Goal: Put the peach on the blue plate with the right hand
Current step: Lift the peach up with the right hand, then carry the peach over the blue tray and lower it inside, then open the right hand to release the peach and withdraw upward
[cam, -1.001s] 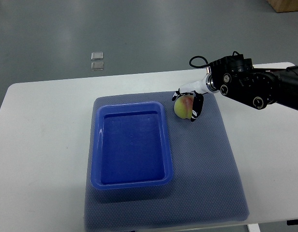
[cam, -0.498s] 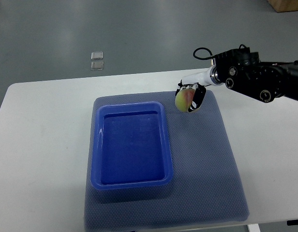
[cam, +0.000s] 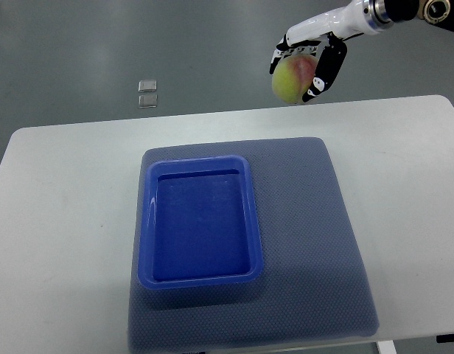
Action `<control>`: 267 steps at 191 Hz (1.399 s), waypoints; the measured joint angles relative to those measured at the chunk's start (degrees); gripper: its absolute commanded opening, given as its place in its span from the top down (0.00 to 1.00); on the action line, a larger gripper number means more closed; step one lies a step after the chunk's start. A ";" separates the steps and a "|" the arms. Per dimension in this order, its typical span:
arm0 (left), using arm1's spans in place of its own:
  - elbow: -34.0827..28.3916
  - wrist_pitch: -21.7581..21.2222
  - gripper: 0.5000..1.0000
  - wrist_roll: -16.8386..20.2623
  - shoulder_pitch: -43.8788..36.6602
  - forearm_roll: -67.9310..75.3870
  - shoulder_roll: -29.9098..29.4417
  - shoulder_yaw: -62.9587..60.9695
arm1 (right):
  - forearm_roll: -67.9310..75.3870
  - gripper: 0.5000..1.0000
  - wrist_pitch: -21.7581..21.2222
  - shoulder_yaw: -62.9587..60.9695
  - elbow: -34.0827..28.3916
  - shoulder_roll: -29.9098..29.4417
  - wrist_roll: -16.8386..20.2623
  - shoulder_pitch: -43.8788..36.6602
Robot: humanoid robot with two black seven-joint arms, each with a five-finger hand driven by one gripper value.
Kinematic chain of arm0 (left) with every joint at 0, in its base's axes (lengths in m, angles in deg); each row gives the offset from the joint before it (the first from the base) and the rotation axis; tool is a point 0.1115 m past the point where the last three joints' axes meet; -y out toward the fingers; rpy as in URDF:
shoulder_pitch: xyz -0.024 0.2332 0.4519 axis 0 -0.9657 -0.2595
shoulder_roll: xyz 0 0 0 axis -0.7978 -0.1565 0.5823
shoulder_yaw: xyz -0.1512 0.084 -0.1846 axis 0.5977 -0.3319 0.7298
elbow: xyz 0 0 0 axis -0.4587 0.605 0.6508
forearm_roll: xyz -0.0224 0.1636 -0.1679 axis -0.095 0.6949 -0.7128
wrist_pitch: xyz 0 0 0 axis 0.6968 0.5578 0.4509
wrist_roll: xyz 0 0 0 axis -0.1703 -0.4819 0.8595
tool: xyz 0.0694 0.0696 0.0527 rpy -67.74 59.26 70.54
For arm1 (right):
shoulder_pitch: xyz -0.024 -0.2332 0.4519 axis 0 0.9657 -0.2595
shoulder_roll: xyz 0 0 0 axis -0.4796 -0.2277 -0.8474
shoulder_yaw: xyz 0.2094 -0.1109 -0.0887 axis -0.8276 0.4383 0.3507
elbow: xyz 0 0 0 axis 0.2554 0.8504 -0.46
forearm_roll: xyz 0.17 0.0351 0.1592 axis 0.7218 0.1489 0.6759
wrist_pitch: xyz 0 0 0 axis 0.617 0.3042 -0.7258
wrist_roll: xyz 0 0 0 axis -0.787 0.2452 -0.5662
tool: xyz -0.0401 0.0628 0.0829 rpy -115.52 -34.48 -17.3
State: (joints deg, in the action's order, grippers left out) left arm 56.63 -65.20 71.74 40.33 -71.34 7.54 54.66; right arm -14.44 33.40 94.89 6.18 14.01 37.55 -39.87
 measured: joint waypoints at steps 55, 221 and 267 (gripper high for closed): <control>0.20 0.07 0.00 -0.01 0.05 0.06 -0.01 -0.04 | 4.67 1.00 3.52 0.32 -0.30 -6.74 -0.02 -0.80; -0.15 -0.01 0.00 0.03 0.00 -0.09 0.00 0.06 | 3.77 0.94 12.58 3.07 19.86 -33.43 -0.61 21.07; -0.28 -0.02 0.00 0.03 0.00 -0.09 0.00 0.05 | 3.79 0.71 12.73 2.61 19.92 -33.43 -0.99 24.34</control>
State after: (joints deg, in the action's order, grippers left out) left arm 56.35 -65.23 71.76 40.33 -71.44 7.54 54.71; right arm -10.65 46.13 97.50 26.10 -19.41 36.56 -15.53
